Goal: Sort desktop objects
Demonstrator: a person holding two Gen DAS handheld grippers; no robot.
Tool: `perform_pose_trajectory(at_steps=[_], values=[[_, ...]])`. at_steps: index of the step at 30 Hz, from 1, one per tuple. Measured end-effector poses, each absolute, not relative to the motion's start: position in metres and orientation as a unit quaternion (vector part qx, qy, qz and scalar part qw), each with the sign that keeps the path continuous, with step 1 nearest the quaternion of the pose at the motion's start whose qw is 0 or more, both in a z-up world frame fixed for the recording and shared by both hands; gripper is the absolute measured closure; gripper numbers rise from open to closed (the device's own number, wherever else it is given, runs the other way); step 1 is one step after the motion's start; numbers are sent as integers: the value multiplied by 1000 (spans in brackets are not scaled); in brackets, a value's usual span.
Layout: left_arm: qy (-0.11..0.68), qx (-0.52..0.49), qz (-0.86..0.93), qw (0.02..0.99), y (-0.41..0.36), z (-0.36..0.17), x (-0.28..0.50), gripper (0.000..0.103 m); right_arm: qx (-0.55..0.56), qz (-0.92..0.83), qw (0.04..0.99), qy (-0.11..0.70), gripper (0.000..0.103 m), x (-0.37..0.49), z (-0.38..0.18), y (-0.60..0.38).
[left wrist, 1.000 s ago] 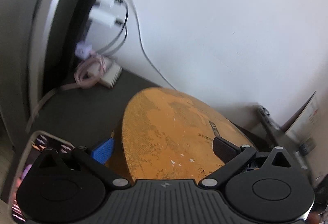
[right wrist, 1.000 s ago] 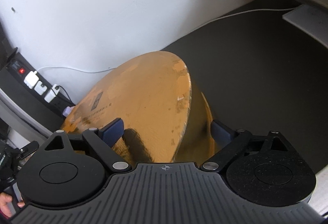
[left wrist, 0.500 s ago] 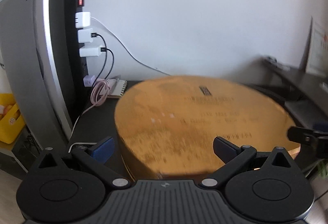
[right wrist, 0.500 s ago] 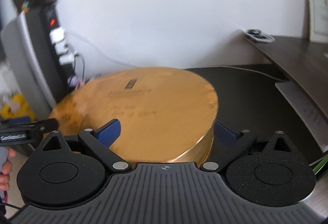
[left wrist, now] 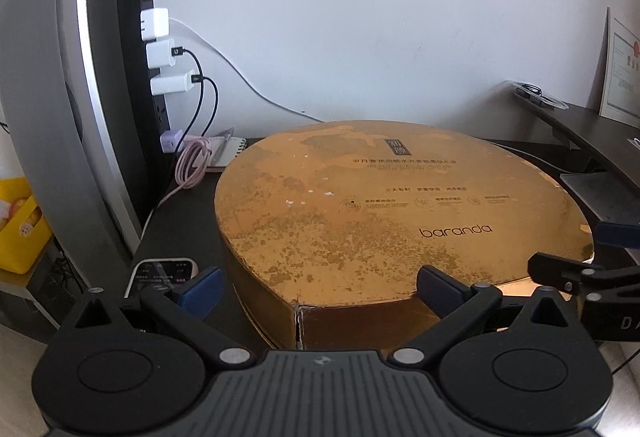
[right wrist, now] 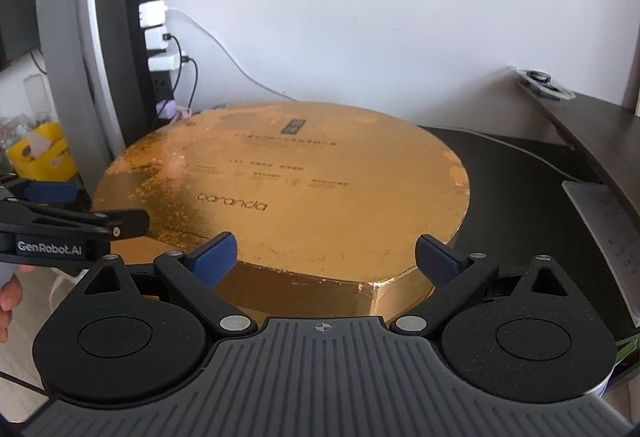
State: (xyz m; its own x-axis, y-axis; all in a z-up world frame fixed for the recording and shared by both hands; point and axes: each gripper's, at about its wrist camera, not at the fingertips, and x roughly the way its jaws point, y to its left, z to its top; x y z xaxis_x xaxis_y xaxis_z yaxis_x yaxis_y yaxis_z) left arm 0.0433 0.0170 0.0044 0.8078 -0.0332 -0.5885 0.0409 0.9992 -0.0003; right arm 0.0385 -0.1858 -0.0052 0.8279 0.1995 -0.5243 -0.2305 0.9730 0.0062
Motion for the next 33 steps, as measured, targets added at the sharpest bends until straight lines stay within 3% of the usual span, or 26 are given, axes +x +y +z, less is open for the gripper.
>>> perform_pose_trajectory(at_steps=[33], values=[[339, -15, 56, 939, 54, -7, 56, 0, -9, 112, 941, 319, 3, 45, -25, -187]])
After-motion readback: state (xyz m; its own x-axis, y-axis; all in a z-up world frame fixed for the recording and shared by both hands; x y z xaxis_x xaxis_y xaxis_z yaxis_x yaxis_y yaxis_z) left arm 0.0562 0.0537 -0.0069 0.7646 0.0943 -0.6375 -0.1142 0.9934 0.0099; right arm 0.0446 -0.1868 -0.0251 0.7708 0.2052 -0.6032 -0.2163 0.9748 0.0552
